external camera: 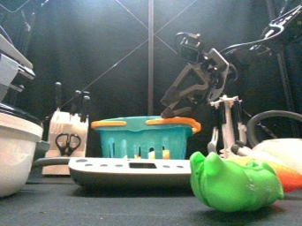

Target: Grab pot lid

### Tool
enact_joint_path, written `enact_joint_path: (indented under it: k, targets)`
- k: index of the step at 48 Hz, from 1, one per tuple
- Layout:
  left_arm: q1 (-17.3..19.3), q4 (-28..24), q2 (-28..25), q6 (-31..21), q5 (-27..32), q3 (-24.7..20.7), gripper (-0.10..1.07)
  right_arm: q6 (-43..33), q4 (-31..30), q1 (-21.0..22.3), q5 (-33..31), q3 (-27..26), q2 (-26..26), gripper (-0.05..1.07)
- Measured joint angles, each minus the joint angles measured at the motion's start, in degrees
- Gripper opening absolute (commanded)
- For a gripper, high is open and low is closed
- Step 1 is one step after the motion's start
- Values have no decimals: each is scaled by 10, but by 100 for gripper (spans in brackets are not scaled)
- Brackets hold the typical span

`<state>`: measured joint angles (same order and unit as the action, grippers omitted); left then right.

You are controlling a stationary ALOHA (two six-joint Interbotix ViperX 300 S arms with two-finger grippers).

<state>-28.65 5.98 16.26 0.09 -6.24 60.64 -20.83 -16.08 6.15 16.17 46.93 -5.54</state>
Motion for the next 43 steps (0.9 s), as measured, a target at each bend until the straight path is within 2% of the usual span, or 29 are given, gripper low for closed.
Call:
enact_joint_path:
  k: [14, 43]
  targets:
    - [1, -1, 47, 0, 1, 0, 57, 0, 0, 0, 0, 0, 0, 100]
    - [7, -7, 49, 1, 0, 1, 57, 2, 0, 1, -1, 0, 1, 100]
